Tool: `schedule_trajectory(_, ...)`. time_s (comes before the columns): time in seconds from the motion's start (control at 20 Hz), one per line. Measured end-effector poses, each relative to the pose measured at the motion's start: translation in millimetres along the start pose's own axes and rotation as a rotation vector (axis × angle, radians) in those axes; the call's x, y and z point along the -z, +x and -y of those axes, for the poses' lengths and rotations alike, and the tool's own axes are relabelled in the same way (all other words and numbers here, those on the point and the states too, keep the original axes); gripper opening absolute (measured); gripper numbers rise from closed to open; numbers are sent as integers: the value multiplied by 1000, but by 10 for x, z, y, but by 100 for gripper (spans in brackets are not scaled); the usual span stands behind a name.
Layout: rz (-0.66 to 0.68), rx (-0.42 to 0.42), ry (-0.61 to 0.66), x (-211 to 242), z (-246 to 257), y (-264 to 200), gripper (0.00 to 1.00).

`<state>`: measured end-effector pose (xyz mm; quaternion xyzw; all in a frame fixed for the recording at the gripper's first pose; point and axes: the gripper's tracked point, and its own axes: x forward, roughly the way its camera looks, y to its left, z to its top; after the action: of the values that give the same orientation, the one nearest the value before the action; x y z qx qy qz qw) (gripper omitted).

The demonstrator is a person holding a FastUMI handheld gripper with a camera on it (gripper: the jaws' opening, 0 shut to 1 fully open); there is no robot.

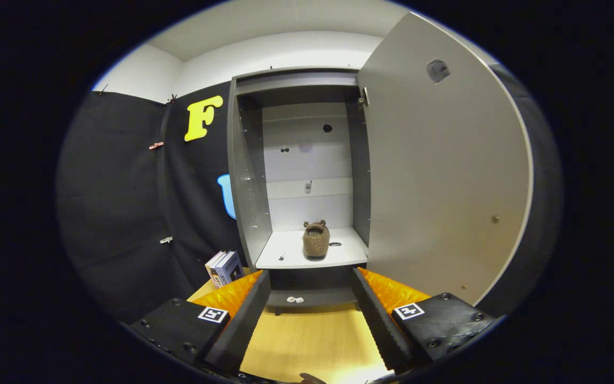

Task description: Open the shoe cabinet door, grab the shoes and put them into the shoe cabinet, then close the shoe cabinet door.

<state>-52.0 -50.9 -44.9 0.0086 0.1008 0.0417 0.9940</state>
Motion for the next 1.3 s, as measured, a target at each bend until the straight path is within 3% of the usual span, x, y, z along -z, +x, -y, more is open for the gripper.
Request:
schedule_trajectory(0.35,72,8,-21,-192,526,-703,97)
schedule_trajectory(0.65,110,85,-11,-284,1269,-1009,97)
schedule_trajectory(1.0,113,230,-15,-304,2118,-964,97)
schedule_trajectory(1.3,98,296,-3,-320,2626,-621,97)
